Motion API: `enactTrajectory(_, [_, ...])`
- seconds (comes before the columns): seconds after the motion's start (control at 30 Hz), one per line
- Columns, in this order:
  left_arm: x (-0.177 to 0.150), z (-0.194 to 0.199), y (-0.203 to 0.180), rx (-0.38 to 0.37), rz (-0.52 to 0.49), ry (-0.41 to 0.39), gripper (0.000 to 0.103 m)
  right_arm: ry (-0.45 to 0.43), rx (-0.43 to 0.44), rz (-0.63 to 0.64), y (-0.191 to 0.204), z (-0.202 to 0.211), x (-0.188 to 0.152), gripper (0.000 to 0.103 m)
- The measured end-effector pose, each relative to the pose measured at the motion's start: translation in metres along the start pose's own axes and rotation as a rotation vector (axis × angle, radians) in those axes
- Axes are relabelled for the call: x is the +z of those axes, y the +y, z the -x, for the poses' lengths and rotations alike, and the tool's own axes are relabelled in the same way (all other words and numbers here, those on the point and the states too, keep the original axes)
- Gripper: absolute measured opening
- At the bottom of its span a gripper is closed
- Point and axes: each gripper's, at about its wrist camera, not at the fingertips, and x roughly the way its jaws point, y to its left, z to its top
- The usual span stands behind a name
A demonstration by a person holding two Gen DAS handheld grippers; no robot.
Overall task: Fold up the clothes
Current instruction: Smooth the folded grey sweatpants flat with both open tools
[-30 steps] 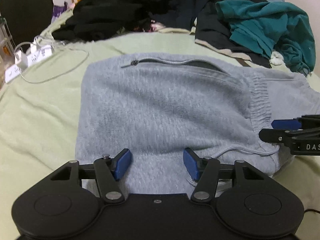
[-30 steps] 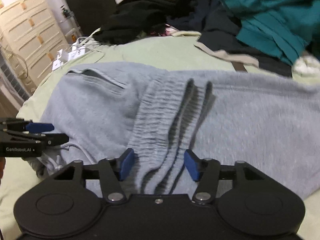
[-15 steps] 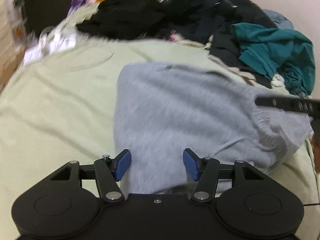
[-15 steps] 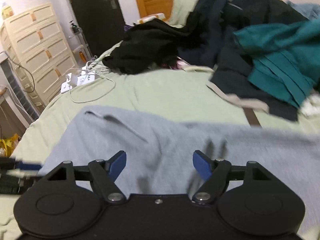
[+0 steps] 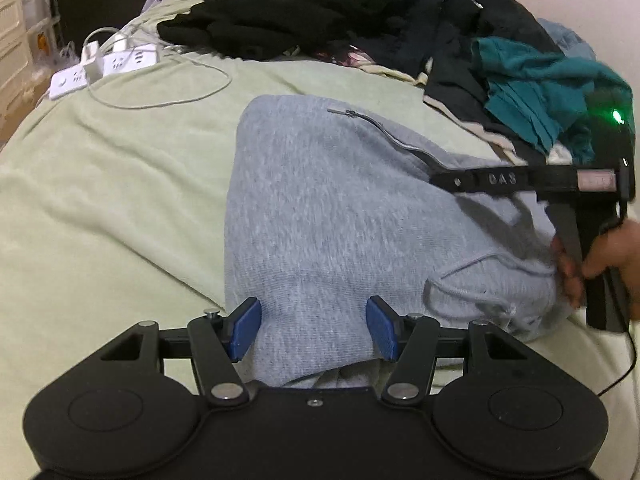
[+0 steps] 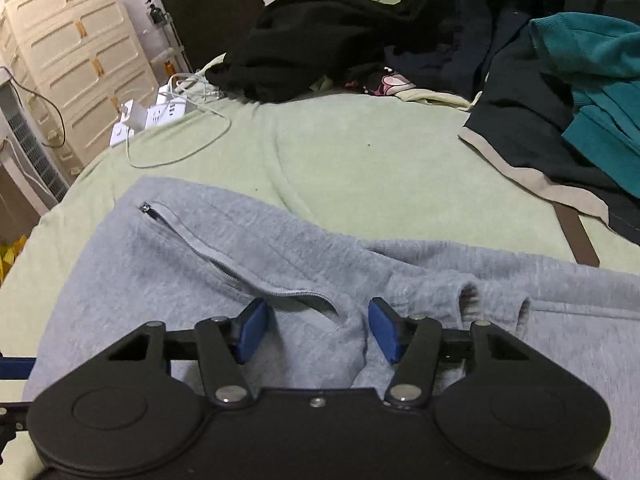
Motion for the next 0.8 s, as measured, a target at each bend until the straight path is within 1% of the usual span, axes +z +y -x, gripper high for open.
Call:
enactTrajectory(0.1, [0.000, -0.001, -0.001, 0.005, 0.009, 0.002, 0.062, -0.007, 0.008, -0.009, -0.002, -0.001, -0.001, 0.056])
enactTrajectory(0.17, [0.005, 0.004, 0.001, 0.009, 0.028, -0.007, 0.061, -0.015, -0.008, -0.016, 0.002, 0.006, 0.001, 0.055])
enactTrajectory(0.23, [0.014, 0.015, 0.004, 0.001, 0.048, -0.045, 0.057, -0.043, -0.033, -0.025, 0.010, 0.025, 0.005, 0.056])
enactTrajectory(0.3, [0.029, 0.034, 0.006, 0.002, 0.046, -0.117, 0.058, -0.083, -0.052, -0.023, 0.015, 0.043, 0.003, 0.056])
enactTrajectory(0.37, [0.039, 0.043, 0.005, 0.021, 0.029, -0.152, 0.058, -0.114, -0.060, -0.031, 0.020, 0.066, -0.005, 0.056])
enactTrajectory(0.43, [0.045, 0.039, 0.004, 0.024, 0.007, -0.147, 0.058, -0.111, -0.083, -0.052, 0.022, 0.082, -0.017, 0.056])
enactTrajectory(0.47, [0.046, 0.037, 0.002, 0.024, 0.000, -0.143, 0.058, -0.101, -0.113, -0.061, 0.024, 0.089, -0.026, 0.056])
enactTrajectory(0.53, [0.045, 0.025, 0.001, 0.022, -0.011, -0.107, 0.058, -0.066, -0.157, -0.081, 0.025, 0.095, -0.044, 0.056])
enactTrajectory(0.6, [0.040, 0.012, -0.001, 0.005, -0.003, -0.059, 0.058, -0.030, -0.170, -0.106, 0.021, 0.094, -0.057, 0.056])
enactTrajectory(0.63, [0.036, 0.006, -0.002, -0.006, 0.003, -0.032, 0.057, -0.027, -0.170, -0.107, 0.020, 0.092, -0.059, 0.056])
enactTrajectory(0.67, [0.034, 0.003, -0.002, -0.009, 0.008, -0.021, 0.057, -0.022, -0.163, -0.118, 0.016, 0.087, -0.065, 0.057])
enactTrajectory(0.77, [0.027, -0.005, -0.007, -0.001, 0.004, 0.001, 0.057, -0.014, -0.148, -0.138, 0.007, 0.078, -0.066, 0.059])
enactTrajectory(0.8, [0.026, -0.007, -0.008, 0.004, -0.005, 0.003, 0.057, -0.011, -0.146, -0.138, 0.005, 0.075, -0.066, 0.062])
